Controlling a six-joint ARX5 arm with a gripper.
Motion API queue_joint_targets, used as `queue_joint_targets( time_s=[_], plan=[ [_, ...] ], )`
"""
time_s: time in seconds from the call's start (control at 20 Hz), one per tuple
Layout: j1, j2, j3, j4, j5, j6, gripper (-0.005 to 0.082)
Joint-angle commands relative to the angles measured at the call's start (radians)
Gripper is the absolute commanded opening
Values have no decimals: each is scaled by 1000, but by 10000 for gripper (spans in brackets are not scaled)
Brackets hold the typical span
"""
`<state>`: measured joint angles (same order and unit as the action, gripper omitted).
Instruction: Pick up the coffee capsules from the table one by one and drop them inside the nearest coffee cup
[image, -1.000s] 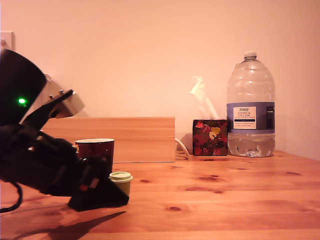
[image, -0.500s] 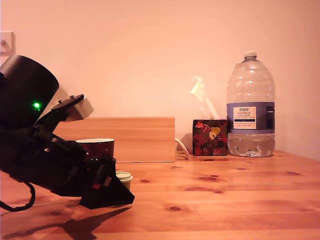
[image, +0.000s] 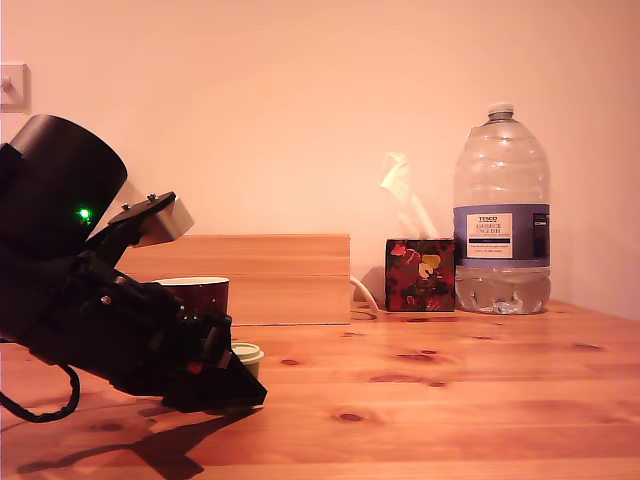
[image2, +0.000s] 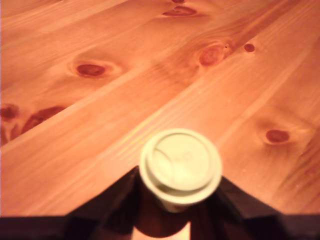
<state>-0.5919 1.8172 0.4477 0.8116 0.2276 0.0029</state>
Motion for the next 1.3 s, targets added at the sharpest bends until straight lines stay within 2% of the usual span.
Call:
queue_joint_targets(
  time_s=[0.0, 0.15, 0.4, 0.8, 0.95, 1.25],
  plan=[
    [1, 23, -2, -5, 4, -3, 215],
    [1, 22, -2, -3, 4, -3, 131],
    [20, -21, -3, -39, 3, -3, 126],
    [90, -321, -3, -348, -2, -2, 127],
    [140, -443, -3, -459, -27, 6, 127],
    [226, -600, 8, -580, -57, 32, 127]
  ],
)
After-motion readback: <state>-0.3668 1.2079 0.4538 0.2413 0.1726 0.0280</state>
